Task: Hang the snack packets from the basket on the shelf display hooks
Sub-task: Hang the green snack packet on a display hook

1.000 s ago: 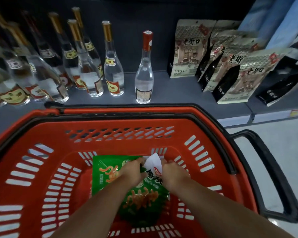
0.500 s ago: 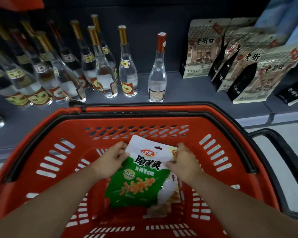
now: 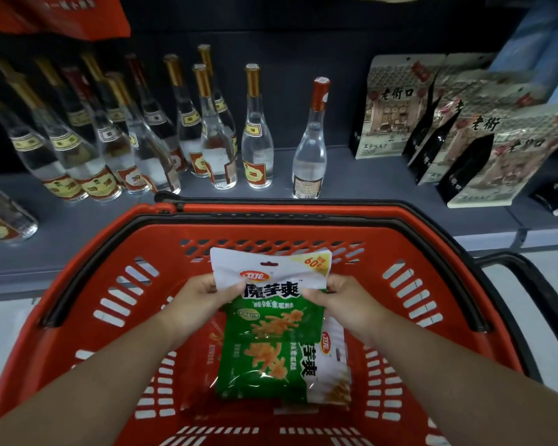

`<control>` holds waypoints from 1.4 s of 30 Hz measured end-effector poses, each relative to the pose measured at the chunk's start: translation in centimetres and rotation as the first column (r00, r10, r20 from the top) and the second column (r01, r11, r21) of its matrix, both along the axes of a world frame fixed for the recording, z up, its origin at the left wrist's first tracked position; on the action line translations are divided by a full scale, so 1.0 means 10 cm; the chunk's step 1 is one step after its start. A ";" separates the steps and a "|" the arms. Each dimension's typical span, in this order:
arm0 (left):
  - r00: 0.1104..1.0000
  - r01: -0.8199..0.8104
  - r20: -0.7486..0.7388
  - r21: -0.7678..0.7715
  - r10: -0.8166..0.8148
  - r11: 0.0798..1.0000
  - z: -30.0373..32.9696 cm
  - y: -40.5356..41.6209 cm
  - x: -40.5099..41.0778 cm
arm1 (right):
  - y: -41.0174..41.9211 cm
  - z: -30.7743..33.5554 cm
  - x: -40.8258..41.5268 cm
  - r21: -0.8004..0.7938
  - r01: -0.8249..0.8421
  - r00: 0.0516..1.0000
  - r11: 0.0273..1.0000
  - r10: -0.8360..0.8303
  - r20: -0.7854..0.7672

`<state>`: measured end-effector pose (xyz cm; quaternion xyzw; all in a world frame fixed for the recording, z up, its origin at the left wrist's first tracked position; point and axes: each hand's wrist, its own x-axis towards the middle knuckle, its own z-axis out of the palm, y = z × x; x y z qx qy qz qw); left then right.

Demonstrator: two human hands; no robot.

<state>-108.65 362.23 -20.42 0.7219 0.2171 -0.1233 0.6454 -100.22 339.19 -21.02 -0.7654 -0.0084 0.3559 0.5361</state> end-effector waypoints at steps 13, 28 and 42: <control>0.938 -0.225 0.271 -0.003 0.217 0.974 1.31 -0.04 0.04 | 0.05 1.47 0.07 0.135 0.005 0.978 0.991 -0.034 0.208; 0.892 -0.167 0.426 0.003 0.150 0.986 6.40 -0.42 -0.19 | -0.34 6.53 -0.37 0.107 0.053 0.897 0.993 -0.094 0.432; 0.754 -0.177 0.657 0.191 0.009 0.966 9.62 -0.33 -0.27 | -0.34 9.71 -0.61 0.245 0.021 0.731 0.969 -0.182 0.658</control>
